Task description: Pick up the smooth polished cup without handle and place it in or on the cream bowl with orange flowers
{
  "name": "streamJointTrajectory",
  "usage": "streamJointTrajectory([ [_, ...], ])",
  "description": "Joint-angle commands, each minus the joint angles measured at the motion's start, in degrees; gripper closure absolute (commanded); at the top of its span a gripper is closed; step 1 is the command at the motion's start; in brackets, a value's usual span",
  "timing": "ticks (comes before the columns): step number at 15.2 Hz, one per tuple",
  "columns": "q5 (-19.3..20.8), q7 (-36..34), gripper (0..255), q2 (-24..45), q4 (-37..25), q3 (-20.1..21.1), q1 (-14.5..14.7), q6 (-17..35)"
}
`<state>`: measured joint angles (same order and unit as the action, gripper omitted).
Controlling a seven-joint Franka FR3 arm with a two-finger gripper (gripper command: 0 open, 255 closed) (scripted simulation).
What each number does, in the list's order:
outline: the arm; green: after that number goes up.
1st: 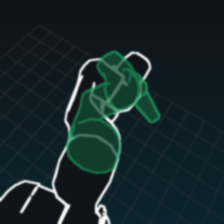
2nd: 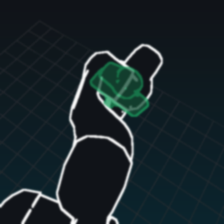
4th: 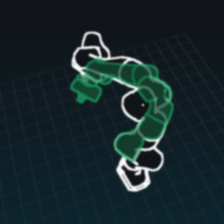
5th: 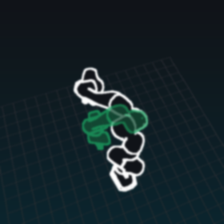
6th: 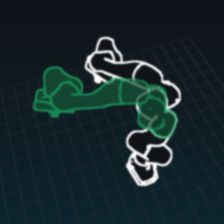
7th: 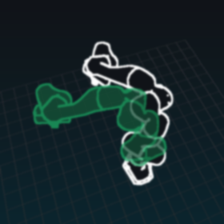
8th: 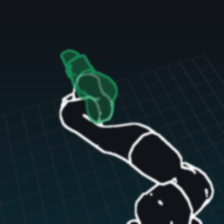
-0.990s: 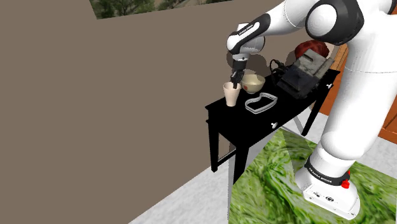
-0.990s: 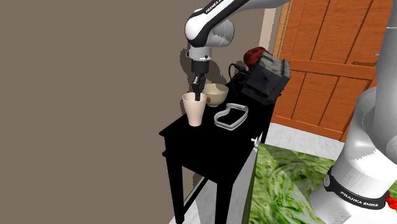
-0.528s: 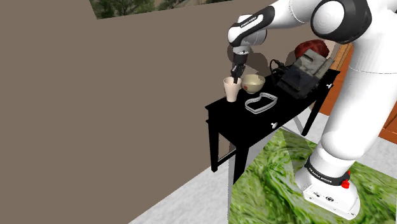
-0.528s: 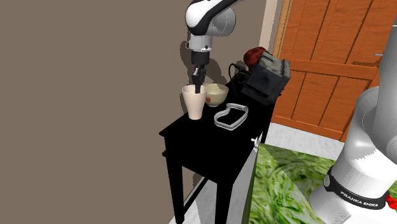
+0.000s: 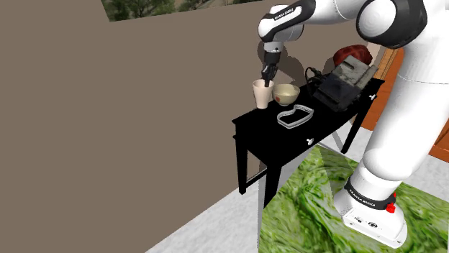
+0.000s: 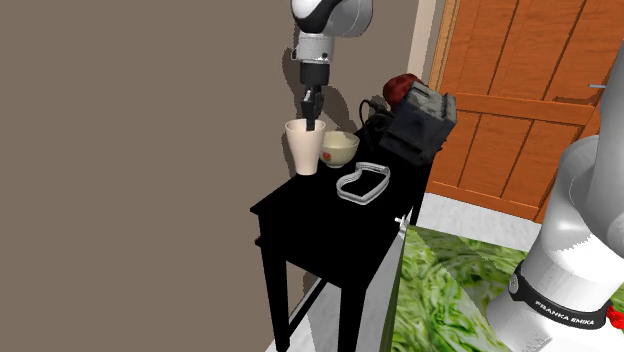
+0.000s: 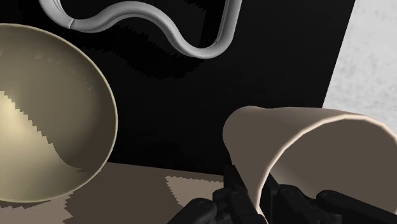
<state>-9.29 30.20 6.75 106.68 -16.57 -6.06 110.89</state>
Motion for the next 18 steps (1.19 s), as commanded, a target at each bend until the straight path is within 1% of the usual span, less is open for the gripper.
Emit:
streamJointTrajectory([
  [1,0.22,-0.30,255,-0.46,-0.98,-0.02,0.03,-1.41],
  [17,0.96,-1.82,255,-1.51,-11.58,-0.20,-0.13,-12.92],
  [18,0.73,-0.52,255,-0.69,-13.03,-0.81,-0.91,-13.76],
])
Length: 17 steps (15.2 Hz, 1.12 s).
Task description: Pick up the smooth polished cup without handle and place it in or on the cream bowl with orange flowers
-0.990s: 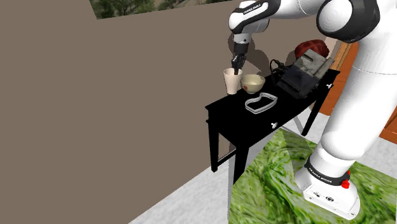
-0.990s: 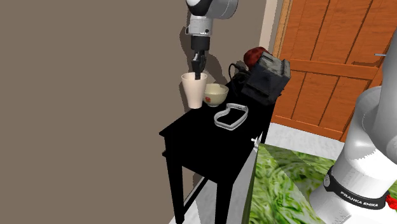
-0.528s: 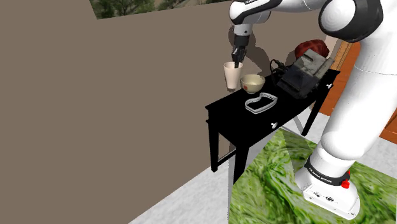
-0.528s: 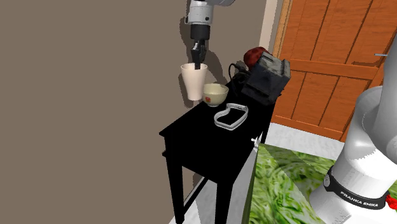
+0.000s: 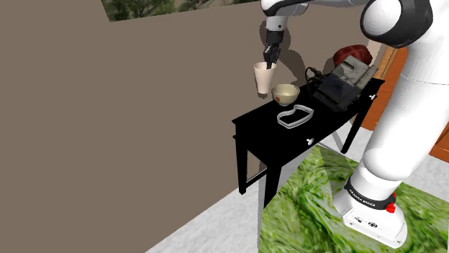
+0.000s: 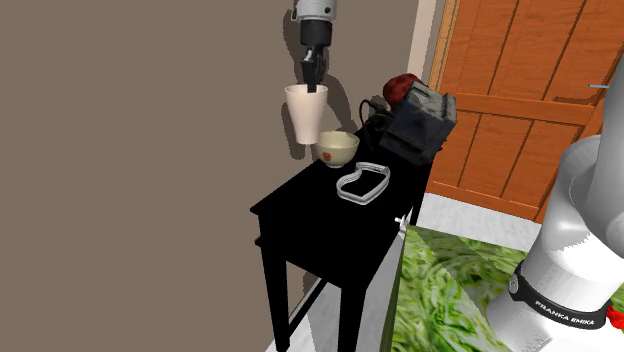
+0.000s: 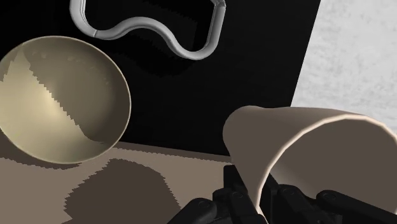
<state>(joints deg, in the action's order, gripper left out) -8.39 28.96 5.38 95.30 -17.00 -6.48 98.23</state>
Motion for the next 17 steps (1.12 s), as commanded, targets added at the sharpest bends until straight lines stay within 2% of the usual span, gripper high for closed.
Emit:
streamJointTrajectory([
  [1,-0.44,2.01,255,1.58,-3.20,-0.97,-1.30,-1.98],
  [6,-2.31,8.42,255,7.20,-12.51,-3.63,-5.89,-6.88],
  [11,-5.22,14.39,255,15.13,-25.47,-5.54,-11.94,-13.22],
  [14,-7.75,17.44,255,21.70,-36.53,-6.30,-16.69,-18.42],
  [16,-10.25,18.94,255,28.37,-48.28,-6.34,-21.40,-23.79],
  [17,-9.91,19.17,255,27.47,-45.90,-6.48,-20.79,-22.36],
])
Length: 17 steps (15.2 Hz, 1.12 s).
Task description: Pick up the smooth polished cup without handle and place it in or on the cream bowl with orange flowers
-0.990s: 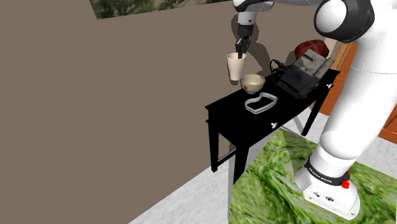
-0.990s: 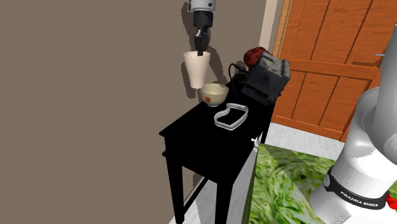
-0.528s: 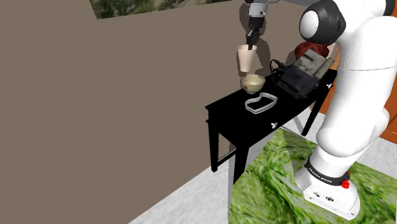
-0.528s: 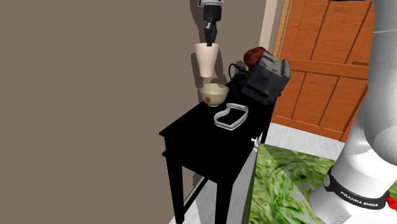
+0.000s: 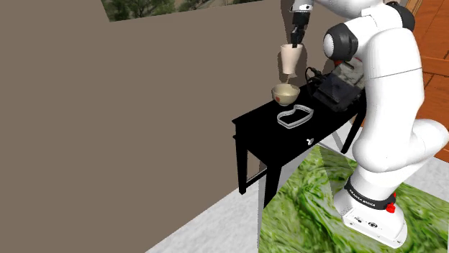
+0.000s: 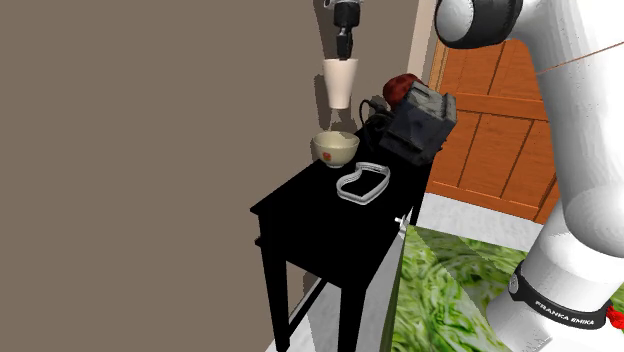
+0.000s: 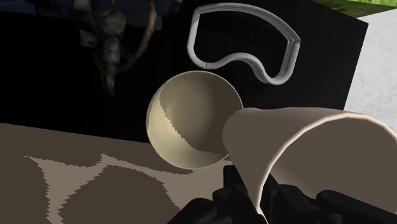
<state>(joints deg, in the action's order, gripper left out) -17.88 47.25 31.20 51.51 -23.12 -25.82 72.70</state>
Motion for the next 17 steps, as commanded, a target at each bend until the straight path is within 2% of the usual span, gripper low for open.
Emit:
streamJointTrajectory([
  [1,-0.14,1.07,255,0.90,-0.01,-0.48,-0.92,4.48],
  [8,0.91,2.15,255,-2.41,11.17,-1.37,1.90,12.08],
  [17,1.50,3.08,255,-4.13,20.91,-1.34,3.57,20.00],
])
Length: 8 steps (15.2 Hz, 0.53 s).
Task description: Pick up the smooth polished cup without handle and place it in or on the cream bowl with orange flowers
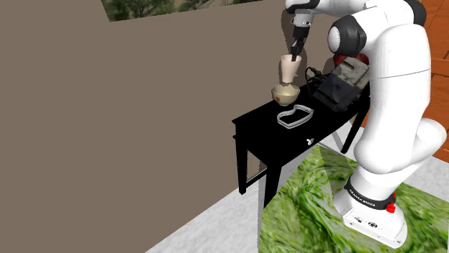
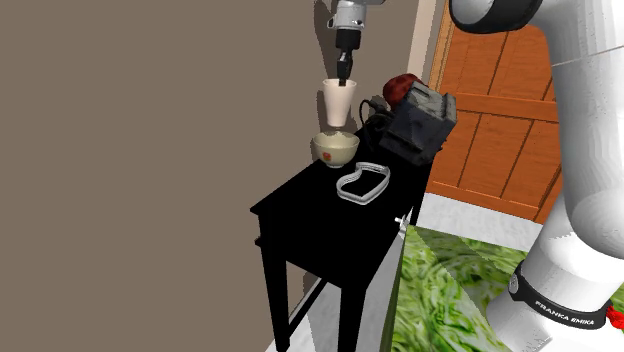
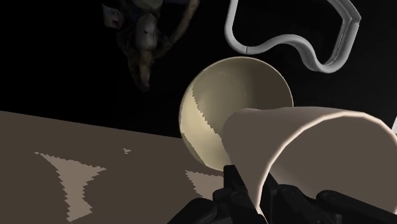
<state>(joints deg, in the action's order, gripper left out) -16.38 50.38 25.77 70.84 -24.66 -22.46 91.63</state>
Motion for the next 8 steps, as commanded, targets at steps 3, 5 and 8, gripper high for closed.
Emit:
streamJointTrajectory([
  [3,0.00,0.26,255,1.13,4.18,0.21,0.58,3.45],
  [5,-0.02,0.43,255,1.10,5.48,0.26,0.73,4.70],
  [8,-0.02,0.43,255,1.10,5.48,0.26,0.73,4.70],
])
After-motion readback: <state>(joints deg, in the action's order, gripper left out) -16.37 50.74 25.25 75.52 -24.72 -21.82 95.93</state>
